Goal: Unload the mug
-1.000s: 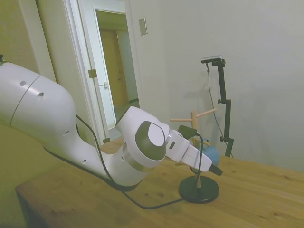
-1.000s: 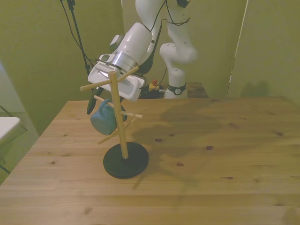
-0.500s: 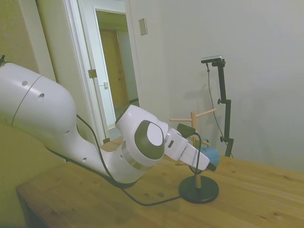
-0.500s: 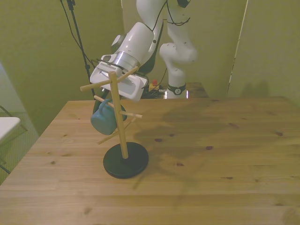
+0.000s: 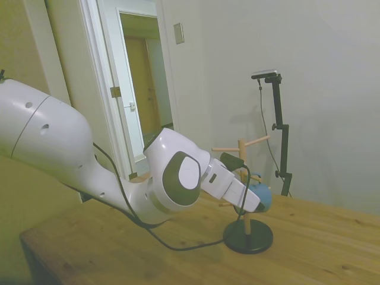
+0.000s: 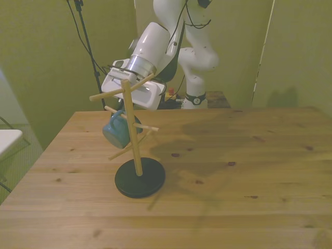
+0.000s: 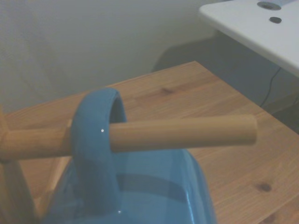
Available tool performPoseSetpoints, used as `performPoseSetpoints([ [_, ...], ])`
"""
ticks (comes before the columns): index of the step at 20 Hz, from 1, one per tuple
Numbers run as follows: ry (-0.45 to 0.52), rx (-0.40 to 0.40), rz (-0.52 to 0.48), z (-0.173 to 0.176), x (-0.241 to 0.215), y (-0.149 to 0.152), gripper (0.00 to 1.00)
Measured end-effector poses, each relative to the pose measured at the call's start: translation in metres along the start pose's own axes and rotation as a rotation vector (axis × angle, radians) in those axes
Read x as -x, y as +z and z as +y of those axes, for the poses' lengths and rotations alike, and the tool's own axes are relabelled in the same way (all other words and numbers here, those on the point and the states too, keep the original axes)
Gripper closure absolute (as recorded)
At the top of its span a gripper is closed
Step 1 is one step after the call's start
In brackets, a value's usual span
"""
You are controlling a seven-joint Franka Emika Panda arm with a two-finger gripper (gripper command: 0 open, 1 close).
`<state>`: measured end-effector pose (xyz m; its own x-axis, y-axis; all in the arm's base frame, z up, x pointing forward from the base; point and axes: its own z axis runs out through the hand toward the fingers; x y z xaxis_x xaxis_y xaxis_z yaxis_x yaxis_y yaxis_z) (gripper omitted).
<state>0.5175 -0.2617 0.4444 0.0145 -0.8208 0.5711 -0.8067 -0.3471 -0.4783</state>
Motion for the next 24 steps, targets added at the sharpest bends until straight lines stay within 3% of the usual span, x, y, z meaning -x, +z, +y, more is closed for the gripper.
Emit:
performPoseSetpoints([
  [24,0.039,-0.011,-0.063,0.008,-0.029,-0.045,1.00],
])
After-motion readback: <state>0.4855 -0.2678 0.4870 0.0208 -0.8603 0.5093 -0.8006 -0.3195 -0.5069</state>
